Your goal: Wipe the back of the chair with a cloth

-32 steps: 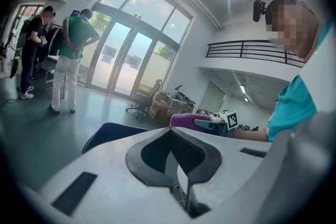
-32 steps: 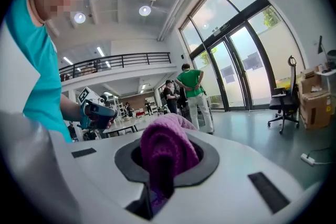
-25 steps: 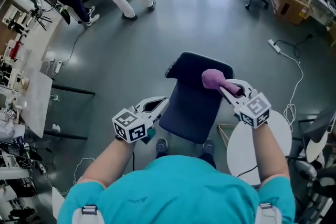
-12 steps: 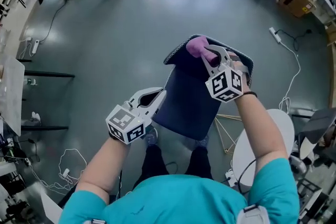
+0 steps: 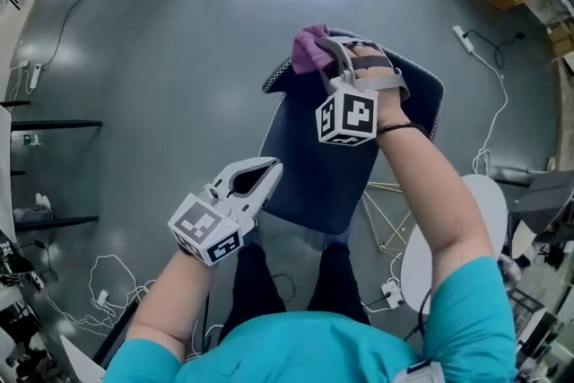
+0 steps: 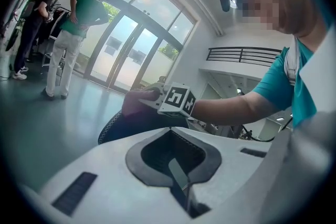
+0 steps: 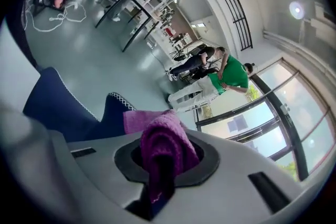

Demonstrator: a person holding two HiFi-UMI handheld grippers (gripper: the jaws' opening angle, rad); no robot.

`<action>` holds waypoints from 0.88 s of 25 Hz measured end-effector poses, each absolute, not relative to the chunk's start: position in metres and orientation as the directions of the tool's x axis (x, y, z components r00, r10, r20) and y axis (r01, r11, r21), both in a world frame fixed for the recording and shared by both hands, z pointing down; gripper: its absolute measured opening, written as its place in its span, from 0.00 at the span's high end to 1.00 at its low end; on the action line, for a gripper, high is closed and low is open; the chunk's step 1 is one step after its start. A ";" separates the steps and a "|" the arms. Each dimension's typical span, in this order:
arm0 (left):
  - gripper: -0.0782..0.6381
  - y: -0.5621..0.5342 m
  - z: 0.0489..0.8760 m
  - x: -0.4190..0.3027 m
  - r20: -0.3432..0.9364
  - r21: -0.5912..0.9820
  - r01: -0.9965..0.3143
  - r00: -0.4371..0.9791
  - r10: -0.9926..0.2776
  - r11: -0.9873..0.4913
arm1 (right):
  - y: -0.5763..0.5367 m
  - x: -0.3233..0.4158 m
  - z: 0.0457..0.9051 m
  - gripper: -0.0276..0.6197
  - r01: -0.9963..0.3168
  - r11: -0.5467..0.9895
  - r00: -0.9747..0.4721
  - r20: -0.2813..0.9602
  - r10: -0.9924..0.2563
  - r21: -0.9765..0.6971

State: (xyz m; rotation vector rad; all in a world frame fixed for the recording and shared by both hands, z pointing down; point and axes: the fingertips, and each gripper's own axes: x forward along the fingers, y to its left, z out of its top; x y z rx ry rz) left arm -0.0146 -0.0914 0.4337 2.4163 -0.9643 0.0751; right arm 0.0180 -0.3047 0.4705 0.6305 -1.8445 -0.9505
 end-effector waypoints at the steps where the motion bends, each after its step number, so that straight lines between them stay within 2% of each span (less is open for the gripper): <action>1: 0.88 -0.091 0.436 -0.012 0.237 0.455 -0.650 0.747 -0.621 -0.608 | -0.308 0.017 0.472 0.88 -0.001 0.551 -0.422 0.499 -0.757 0.835; 8: 0.88 -0.090 0.441 -0.006 0.218 0.458 -0.638 0.755 -0.618 -0.619 | -0.314 0.016 0.478 0.87 0.139 0.470 -0.391 0.484 -0.782 0.872; 22: 0.88 -0.088 0.430 -0.007 0.195 0.431 -0.643 0.751 -0.631 -0.633 | -0.309 0.053 0.482 0.87 0.153 0.467 -0.327 0.491 -0.808 0.871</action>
